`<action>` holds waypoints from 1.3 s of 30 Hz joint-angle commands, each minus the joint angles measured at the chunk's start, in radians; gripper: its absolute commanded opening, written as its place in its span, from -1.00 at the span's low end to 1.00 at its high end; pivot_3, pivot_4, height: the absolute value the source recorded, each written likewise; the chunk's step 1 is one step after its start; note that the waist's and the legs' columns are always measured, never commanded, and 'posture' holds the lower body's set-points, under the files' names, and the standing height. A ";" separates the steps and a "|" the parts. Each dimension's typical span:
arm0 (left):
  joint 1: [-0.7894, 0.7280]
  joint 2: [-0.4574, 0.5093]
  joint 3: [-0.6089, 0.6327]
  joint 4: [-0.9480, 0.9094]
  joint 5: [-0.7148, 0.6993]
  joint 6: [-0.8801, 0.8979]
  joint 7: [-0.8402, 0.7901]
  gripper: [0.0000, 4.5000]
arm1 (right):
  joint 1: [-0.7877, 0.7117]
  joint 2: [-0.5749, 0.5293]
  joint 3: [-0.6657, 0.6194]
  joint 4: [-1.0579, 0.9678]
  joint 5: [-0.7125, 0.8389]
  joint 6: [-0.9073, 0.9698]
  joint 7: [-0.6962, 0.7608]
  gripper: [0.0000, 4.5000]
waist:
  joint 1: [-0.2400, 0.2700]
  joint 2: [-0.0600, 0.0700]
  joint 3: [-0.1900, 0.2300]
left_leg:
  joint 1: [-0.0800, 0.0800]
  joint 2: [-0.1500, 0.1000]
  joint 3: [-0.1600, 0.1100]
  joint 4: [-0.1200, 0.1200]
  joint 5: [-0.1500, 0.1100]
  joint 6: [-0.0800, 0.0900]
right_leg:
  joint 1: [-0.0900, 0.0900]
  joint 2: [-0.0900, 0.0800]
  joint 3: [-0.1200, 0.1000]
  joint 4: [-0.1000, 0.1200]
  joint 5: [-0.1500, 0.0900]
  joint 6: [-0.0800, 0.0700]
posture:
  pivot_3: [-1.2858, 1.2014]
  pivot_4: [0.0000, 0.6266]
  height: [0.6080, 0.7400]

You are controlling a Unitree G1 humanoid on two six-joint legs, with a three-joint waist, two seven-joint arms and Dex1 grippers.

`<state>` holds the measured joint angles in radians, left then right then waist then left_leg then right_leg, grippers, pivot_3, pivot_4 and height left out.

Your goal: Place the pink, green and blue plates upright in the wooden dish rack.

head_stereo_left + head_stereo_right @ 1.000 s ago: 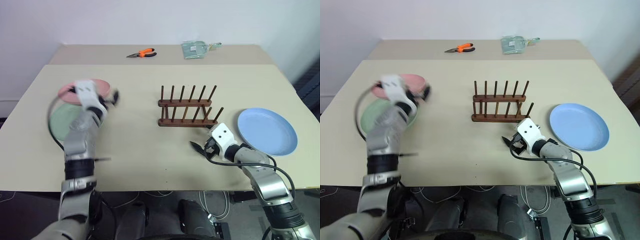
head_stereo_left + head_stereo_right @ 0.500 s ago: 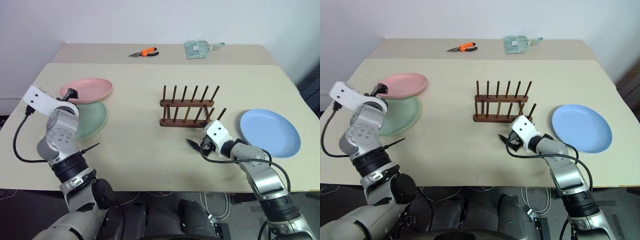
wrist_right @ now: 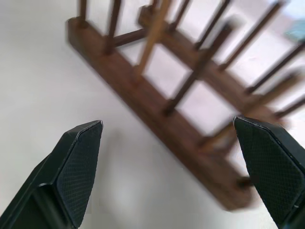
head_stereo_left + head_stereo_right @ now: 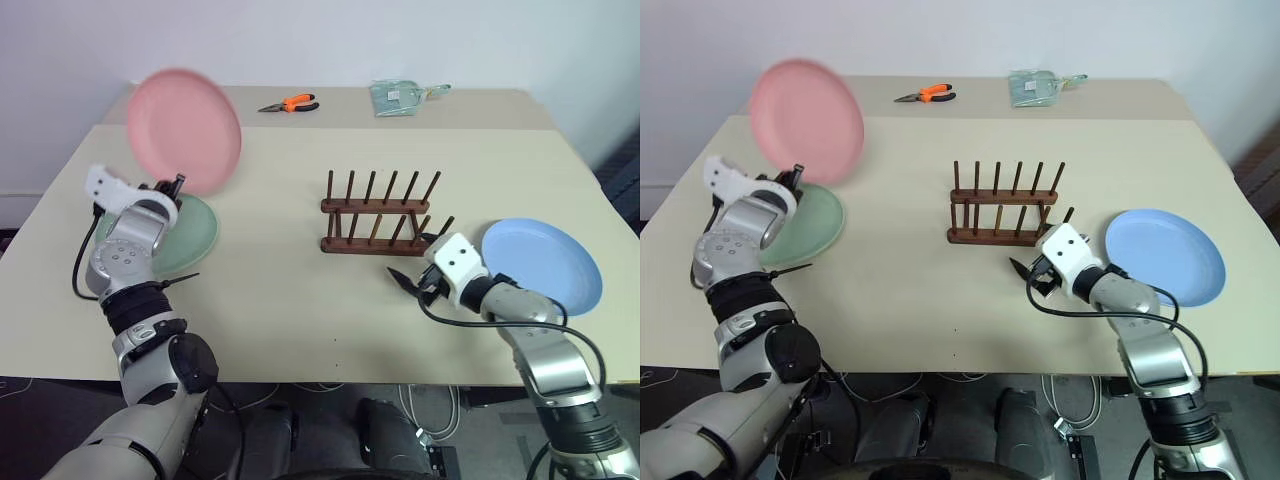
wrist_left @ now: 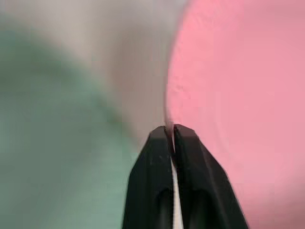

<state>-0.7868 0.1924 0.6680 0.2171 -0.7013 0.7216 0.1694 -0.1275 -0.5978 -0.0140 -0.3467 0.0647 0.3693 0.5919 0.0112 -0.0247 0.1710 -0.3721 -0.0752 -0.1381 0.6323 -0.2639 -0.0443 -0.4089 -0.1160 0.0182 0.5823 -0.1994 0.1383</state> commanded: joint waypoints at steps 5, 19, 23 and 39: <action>0.035 -0.029 -0.338 -0.282 0.014 0.054 -0.177 -0.96 | -0.259 -0.030 0.021 -0.105 -0.025 -0.037 0.005 1.00 | -0.016 0.000 0.000 | 0.000 0.001 0.001 0.000 0.000 0.000 | 0.000 0.000 0.000 0.000 0.000 0.000 | 0.03 -0.52 1.00; 0.020 -0.134 -0.492 -0.385 0.028 0.100 -0.138 -0.96 | -0.394 -0.134 0.233 0.048 -0.351 -0.397 0.061 1.00 | -0.020 0.000 0.001 | 0.000 0.000 0.001 -0.001 0.000 0.000 | 0.000 0.000 0.000 -0.001 0.000 -0.001 | 0.03 -0.52 1.00; 0.009 -0.120 -0.491 -0.359 0.050 0.090 -0.147 -0.96 | -0.377 -0.135 0.215 0.008 -0.324 -0.390 0.094 1.00 | -0.021 0.000 0.001 | 0.000 0.000 0.001 -0.001 0.000 0.000 | 0.000 0.000 0.000 -0.001 0.000 -0.001 | 0.03 -0.52 1.00; -0.006 -0.117 -0.500 -0.358 0.068 0.100 -0.197 -0.99 | -0.342 -0.123 0.253 0.038 -0.506 -0.321 0.083 0.16 | -0.020 0.000 0.001 | 0.000 0.000 0.001 -0.001 0.000 0.000 | 0.000 0.000 0.000 -0.001 0.000 -0.001 | 0.03 -0.52 1.00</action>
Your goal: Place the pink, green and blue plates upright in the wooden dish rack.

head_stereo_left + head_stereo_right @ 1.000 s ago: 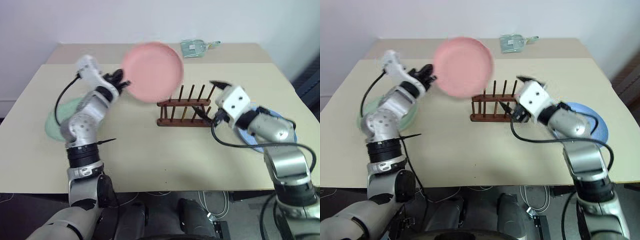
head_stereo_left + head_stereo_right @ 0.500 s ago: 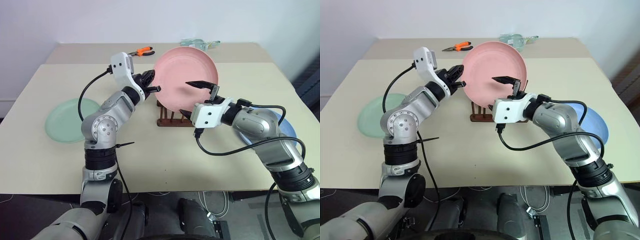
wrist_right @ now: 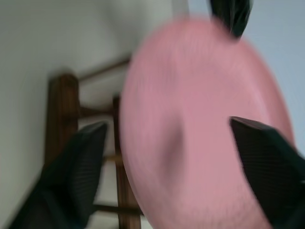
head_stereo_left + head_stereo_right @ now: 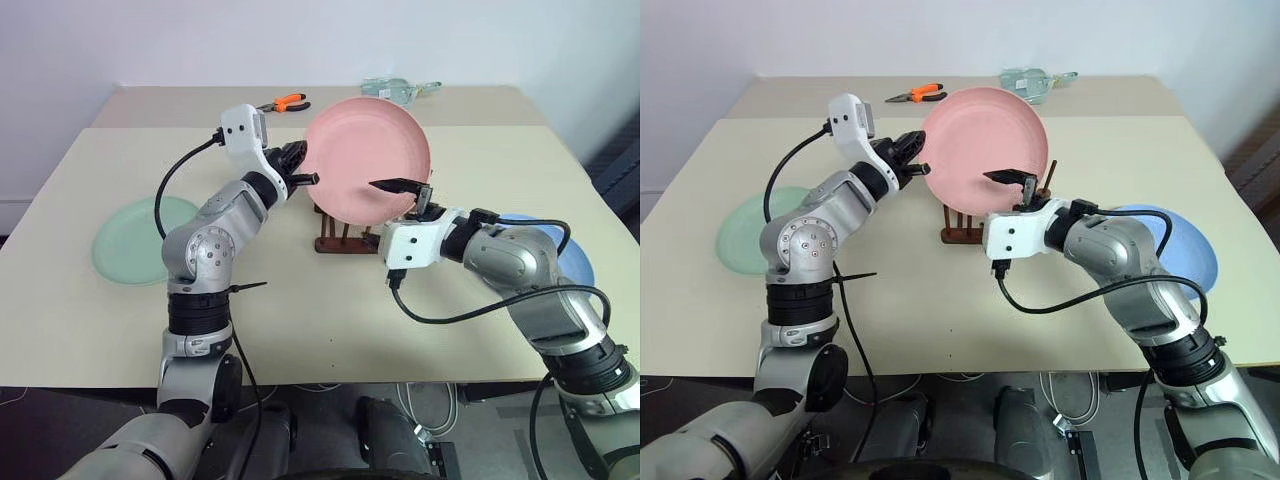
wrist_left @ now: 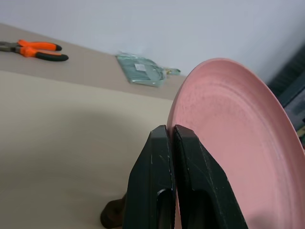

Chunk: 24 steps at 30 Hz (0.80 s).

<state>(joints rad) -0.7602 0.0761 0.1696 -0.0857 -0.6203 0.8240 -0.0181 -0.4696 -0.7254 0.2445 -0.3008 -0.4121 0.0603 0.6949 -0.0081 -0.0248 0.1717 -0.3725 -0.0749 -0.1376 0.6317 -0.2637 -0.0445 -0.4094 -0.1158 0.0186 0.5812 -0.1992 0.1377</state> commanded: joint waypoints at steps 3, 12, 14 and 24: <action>-0.030 -0.005 0.014 -0.060 -0.024 0.006 -0.003 -0.99 | -0.002 0.004 -0.012 0.001 -0.038 -0.020 -0.022 -0.53 | -0.001 0.000 0.000 | 0.000 0.000 0.000 0.000 0.000 0.000 | 0.000 0.000 0.000 0.000 0.000 0.000 | 0.03 -0.52 1.00; -0.105 -0.084 0.199 -0.038 -0.144 -0.147 0.056 0.12 | 0.003 -0.005 -0.102 -0.015 -0.035 -0.075 -0.091 -1.00 | 0.002 -0.001 0.001 | 0.000 0.000 0.000 0.000 0.000 0.000 | 0.000 0.000 0.000 0.000 0.000 0.000 | 0.03 -0.52 1.00; -0.127 -0.046 0.222 0.001 -0.095 -0.225 0.055 0.32 | 0.018 0.014 -0.196 -0.027 0.046 -0.040 -0.112 -1.00 | 0.005 -0.002 0.002 | -0.001 0.000 0.000 0.001 0.000 0.000 | 0.000 0.000 0.000 0.000 0.000 0.000 | 0.03 -0.52 1.00; 0.251 0.373 -0.237 -0.106 0.124 -0.377 -0.660 0.32 | 0.014 0.286 -0.658 -0.231 0.993 0.668 -0.098 -1.00 | -0.002 0.001 0.002 | 0.000 0.001 0.000 0.000 0.000 0.001 | 0.000 0.000 0.002 0.000 0.000 -0.002 | 0.03 -0.52 1.00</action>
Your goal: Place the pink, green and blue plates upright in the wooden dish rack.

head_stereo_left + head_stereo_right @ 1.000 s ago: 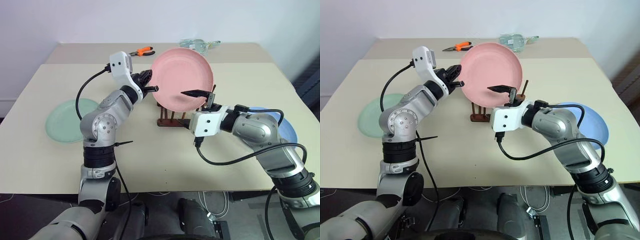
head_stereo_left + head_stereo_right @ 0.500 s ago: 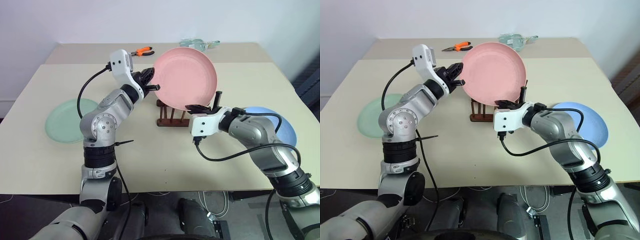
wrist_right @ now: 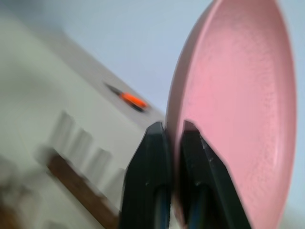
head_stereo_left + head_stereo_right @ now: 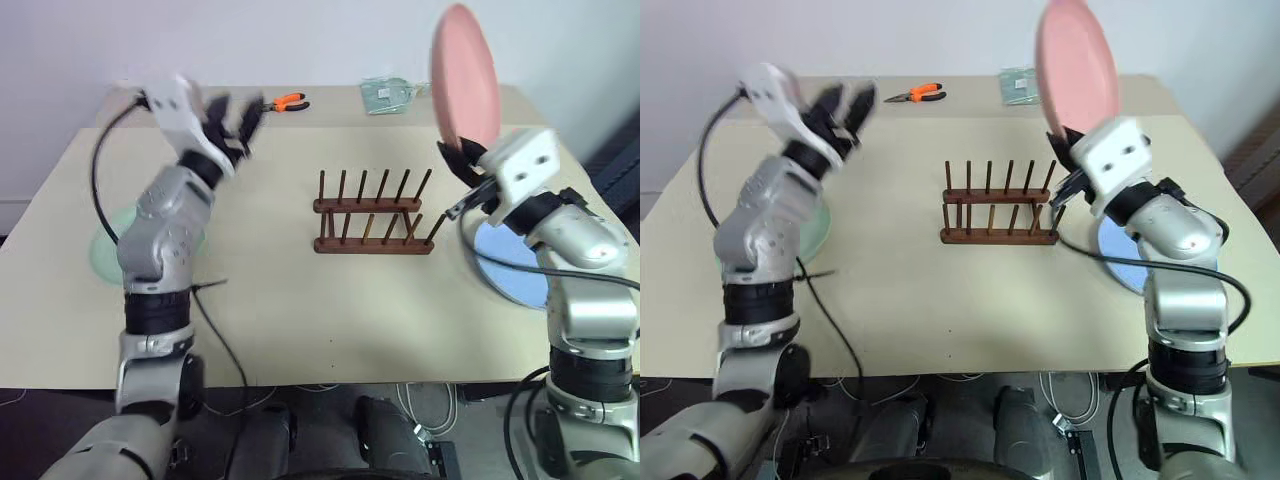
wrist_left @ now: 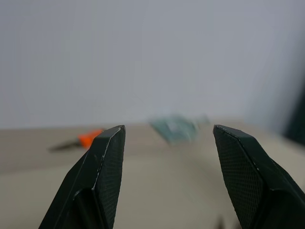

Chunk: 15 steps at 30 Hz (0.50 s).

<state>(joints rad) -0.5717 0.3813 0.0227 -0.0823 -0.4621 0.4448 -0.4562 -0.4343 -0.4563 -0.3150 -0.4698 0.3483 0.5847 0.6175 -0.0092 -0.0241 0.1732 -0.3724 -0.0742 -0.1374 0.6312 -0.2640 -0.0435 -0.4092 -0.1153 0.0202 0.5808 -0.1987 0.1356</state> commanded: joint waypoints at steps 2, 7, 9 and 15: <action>0.130 0.125 -0.137 -0.166 -0.057 0.027 -0.328 0.32 | -0.022 0.020 -0.121 -0.059 0.324 0.202 -0.042 -1.00 | -0.002 0.002 0.001 | -0.001 0.001 0.000 -0.001 0.000 0.000 | -0.001 0.000 0.000 0.000 -0.001 -0.003 | 0.03 -0.52 1.00; 0.193 0.151 -0.157 -0.235 -0.096 0.087 -0.391 0.32 | -0.016 0.007 -0.115 -0.016 0.408 0.246 -0.090 -1.00 | -0.001 0.005 0.002 | 0.000 0.002 0.000 -0.001 0.000 0.000 | -0.002 0.000 0.000 0.001 -0.001 -0.004 | 0.03 -0.52 1.00; 0.199 0.144 -0.153 -0.246 -0.100 0.098 -0.389 0.32 | -0.010 -0.002 -0.107 -0.003 0.424 0.249 -0.098 -1.00 | -0.001 0.005 0.002 | 0.000 0.001 0.001 0.000 0.000 0.000 | -0.001 0.000 0.000 0.001 -0.001 -0.004 | 0.03 -0.52 1.00; 0.232 0.149 -0.167 -0.270 -0.080 0.107 -0.395 0.32 | 0.008 -0.010 -0.082 0.044 0.439 0.246 -0.125 -1.00 | -0.002 0.005 0.002 | 0.000 0.001 0.001 0.000 0.000 0.000 | -0.002 0.000 0.000 0.001 -0.001 -0.003 | 0.03 -0.52 1.00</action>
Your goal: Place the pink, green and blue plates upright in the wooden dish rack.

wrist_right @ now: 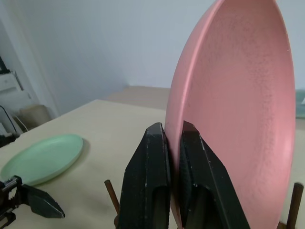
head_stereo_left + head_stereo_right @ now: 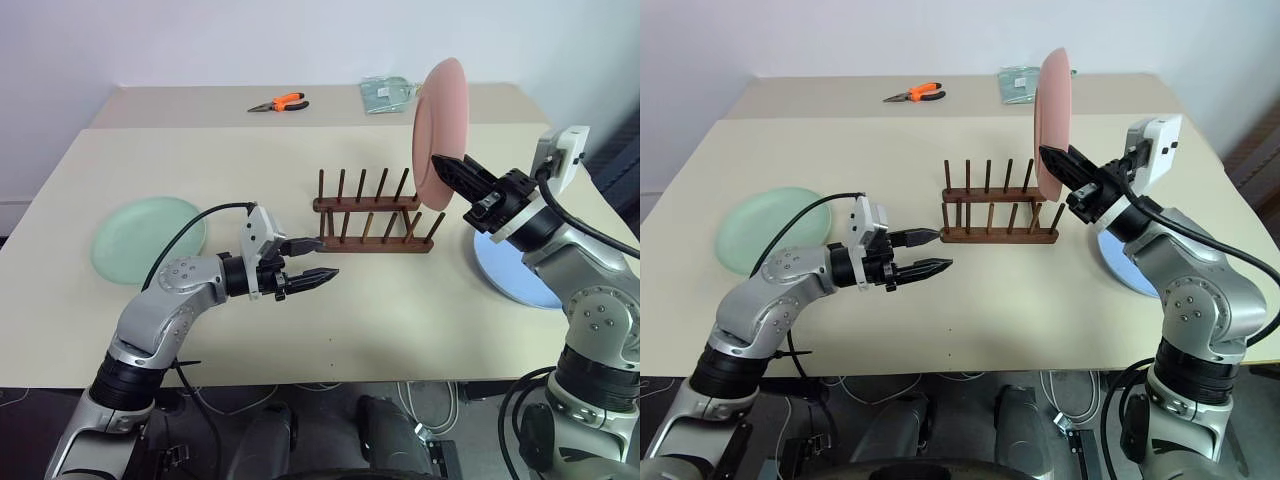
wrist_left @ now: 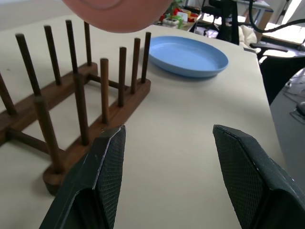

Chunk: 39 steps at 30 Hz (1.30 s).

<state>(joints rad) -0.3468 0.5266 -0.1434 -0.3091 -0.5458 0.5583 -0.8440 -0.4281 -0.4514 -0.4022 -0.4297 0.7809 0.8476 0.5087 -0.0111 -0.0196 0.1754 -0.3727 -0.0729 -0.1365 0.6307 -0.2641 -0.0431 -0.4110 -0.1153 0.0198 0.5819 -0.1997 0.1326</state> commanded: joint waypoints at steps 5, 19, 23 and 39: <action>0.016 0.002 0.000 -0.054 0.001 0.001 -0.010 0.32 | 0.002 -0.016 -0.015 0.064 0.043 -0.025 -0.015 -1.00 | 0.000 0.000 0.000 | 0.000 0.000 0.000 0.000 0.000 0.000 | 0.000 0.000 0.000 0.000 0.000 0.000 | 0.03 -0.52 1.00; -0.121 -0.126 0.407 0.270 0.170 -0.037 0.641 1.00 | -0.114 -0.273 0.041 0.063 -0.220 -0.307 0.043 0.43 | -0.002 0.001 0.001 | 0.001 0.000 0.000 0.000 0.000 0.000 | 0.000 0.000 0.000 0.000 0.002 0.003 | 0.03 -0.52 1.00; -0.163 -0.132 0.586 0.366 0.239 0.005 0.934 1.00 | -0.142 -0.299 0.159 -0.063 -0.168 -0.257 0.116 0.98 | -0.004 0.001 0.000 | 0.001 0.001 0.000 -0.001 0.000 0.000 | 0.000 0.001 0.000 0.000 0.002 0.004 | 0.03 -0.52 1.00; -0.150 -0.336 0.979 0.242 -0.050 0.373 1.209 0.46 | -0.058 -0.175 0.582 -0.142 -0.370 -0.358 0.180 1.00 | 0.023 -0.007 -0.002 | 0.000 -0.001 -0.002 0.001 0.000 -0.001 | 0.000 -0.001 -0.002 0.001 0.002 0.004 | 0.03 -0.52 1.00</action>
<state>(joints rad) -0.4860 0.2011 0.8039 -0.0424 -0.5387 0.9123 0.3525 -0.4816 -0.6356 0.1807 -0.5633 0.4334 0.5187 0.6827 0.0116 -0.0264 0.1735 -0.3722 -0.0743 -0.1382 0.6317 -0.2638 -0.0443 -0.4110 -0.1164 0.0176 0.5835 -0.1982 0.1365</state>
